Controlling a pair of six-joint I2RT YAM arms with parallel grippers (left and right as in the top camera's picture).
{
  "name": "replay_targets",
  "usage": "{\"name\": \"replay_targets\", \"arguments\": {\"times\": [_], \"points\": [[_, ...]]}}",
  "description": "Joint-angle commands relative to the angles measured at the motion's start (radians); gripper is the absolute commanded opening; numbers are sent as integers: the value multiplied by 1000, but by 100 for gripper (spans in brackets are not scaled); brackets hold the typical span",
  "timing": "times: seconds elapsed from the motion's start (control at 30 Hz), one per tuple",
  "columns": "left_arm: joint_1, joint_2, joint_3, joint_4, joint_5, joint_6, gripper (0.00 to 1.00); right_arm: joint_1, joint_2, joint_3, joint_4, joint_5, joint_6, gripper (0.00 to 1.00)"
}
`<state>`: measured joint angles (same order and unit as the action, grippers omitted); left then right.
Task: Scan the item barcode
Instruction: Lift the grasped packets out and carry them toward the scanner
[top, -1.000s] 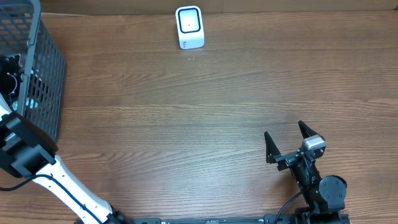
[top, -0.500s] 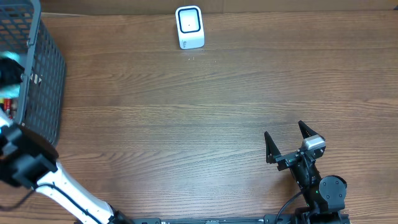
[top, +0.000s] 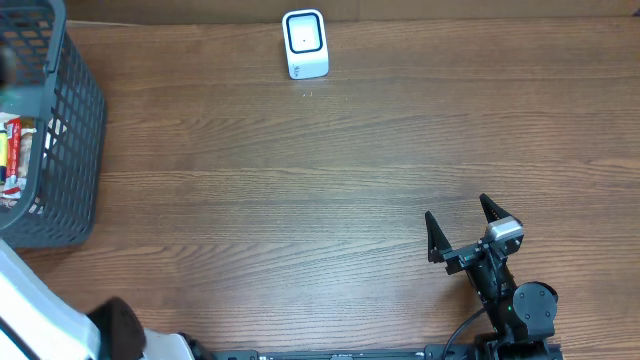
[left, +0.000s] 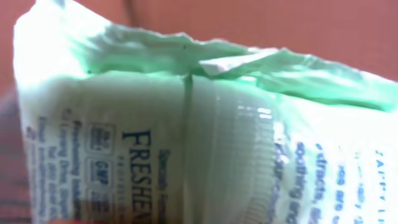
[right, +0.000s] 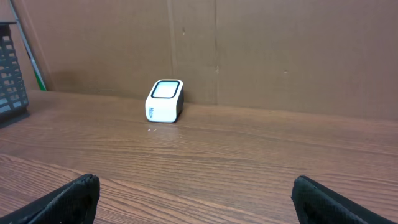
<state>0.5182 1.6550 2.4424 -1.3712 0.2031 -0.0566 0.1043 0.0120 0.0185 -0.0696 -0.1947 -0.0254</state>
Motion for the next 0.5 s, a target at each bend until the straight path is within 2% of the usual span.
{"name": "replay_targets", "arguments": {"times": [0.0,0.17,0.27,0.47], "points": [[-126,-41,13,-39,31,-103,29,-6,-8,-11,5,11,7,100],[-364,-43,12,-156,23,-228,24,-6,-8,-11,5,11,7,100],[-494,-26,11,-194,9,-264,24,-6,-8,-11,5,11,7,100],[-756,26,-3,-225,-142,-357,23,-6,-8,-11,5,11,7,100]]}}
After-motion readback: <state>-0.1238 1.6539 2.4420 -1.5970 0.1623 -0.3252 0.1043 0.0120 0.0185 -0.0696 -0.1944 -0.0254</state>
